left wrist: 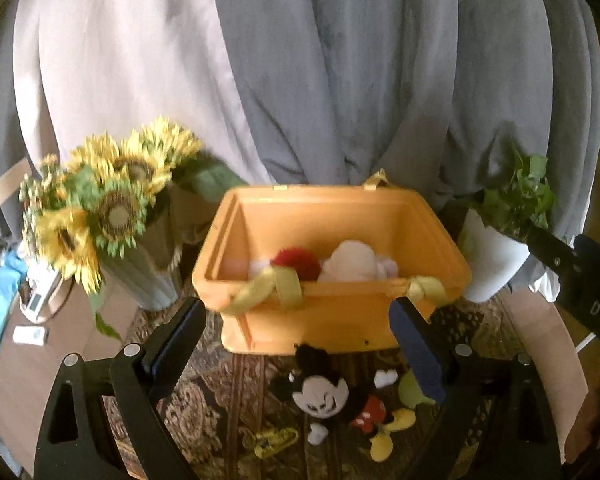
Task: Organize soft objects
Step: 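Withdraw both tools and move toward the Mickey plush and green ball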
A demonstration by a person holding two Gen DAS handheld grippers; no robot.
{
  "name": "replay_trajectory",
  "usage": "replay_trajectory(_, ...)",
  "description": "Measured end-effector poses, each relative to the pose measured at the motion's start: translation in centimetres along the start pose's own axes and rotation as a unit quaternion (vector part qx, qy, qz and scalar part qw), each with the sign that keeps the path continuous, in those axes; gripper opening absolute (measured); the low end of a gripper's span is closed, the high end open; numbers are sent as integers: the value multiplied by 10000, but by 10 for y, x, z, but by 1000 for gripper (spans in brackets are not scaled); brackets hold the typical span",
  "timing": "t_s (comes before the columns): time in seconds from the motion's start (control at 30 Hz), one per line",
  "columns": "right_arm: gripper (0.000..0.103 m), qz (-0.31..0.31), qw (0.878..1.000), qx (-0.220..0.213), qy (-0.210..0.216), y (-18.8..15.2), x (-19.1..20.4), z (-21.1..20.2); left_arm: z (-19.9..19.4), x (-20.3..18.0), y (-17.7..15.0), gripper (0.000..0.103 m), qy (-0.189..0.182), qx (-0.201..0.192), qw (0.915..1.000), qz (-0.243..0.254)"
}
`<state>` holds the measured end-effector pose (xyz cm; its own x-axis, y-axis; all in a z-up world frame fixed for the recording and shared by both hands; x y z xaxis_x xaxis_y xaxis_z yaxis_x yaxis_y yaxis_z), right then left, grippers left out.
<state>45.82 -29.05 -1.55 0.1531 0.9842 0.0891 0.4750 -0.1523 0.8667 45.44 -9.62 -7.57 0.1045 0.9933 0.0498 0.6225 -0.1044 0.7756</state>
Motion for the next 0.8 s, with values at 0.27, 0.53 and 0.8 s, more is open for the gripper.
replay_trajectory(0.27, 82, 83, 9989, 411, -211, -32, -14, 6, 9, -7, -29, 94, 36, 380, 9993, -8)
replay_trajectory(0.53, 82, 272, 9951, 891, -325, -63, -25, 15, 25, -17, -54, 94, -148, 841, 9963, -37)
replay_trajectory(0.8, 82, 341, 9868, 1533, -393, -101, -35, 28, 45, -29, -79, 94, -349, 1349, 9902, 46)
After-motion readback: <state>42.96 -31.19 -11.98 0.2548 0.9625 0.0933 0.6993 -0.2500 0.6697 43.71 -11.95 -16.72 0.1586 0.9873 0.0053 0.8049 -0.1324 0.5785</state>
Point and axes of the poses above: each gripper's, at about its wrist camera, not at the fingertips, and z roughly the way its jaws point, x to its left, y to its top, the point moved 7 cm from there along z, roughly the way its jaws point, and after that the axes turned 4 degrees about z, right-handed, at the moved point
